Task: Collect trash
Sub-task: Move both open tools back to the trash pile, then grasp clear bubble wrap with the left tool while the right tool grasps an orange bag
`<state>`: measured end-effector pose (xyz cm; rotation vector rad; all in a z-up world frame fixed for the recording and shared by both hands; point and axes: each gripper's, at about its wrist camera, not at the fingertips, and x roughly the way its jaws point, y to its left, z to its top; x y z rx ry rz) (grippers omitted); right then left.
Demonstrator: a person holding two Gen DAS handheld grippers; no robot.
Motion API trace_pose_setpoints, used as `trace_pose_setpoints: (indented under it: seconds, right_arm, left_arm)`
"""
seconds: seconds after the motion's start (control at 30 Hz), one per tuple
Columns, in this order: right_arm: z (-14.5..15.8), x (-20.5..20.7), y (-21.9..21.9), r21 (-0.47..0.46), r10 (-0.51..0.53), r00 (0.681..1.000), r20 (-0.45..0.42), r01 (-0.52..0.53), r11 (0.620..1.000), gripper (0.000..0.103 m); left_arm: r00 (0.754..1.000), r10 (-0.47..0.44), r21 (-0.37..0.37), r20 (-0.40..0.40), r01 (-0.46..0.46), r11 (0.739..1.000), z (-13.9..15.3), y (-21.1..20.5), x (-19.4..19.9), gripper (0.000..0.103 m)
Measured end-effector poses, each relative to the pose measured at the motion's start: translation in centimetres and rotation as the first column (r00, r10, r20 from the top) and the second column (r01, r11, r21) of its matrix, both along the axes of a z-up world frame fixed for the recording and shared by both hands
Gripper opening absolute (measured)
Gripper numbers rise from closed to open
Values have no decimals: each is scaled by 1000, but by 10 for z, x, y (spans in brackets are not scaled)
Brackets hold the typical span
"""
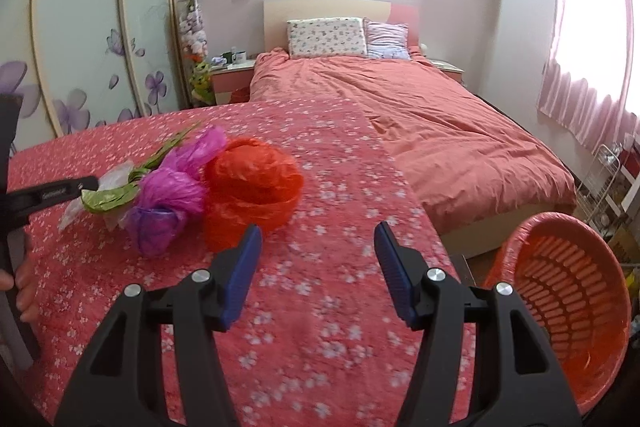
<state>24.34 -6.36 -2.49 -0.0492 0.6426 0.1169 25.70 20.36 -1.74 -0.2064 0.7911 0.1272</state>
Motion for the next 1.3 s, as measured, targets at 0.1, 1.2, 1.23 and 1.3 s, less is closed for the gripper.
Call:
trace_pose_setpoints:
  seconds: [0.1,1.2,1.23,1.3]
  right_arm:
    - [-3,1,4,-2,6,1000,-7,-6,1000,58]
    - [-21,100,59,21,22,992,-123,-20,1000,35]
    - [-23,101,61,18,28,990,-135,-26,1000,16]
    - [-23,98,55,31,32,990,-137,-28,999,7]
  left_arm:
    - [999,-22,14,-45,22,1000,-8,-4,10,40]
    - [994,110,132,10,-111,985,9,80,-72,6]
    - [994,105,134,9,-105,985,8,78,-73,6]
    - [995,97,129,8,-97,987,7,79,-72,6]
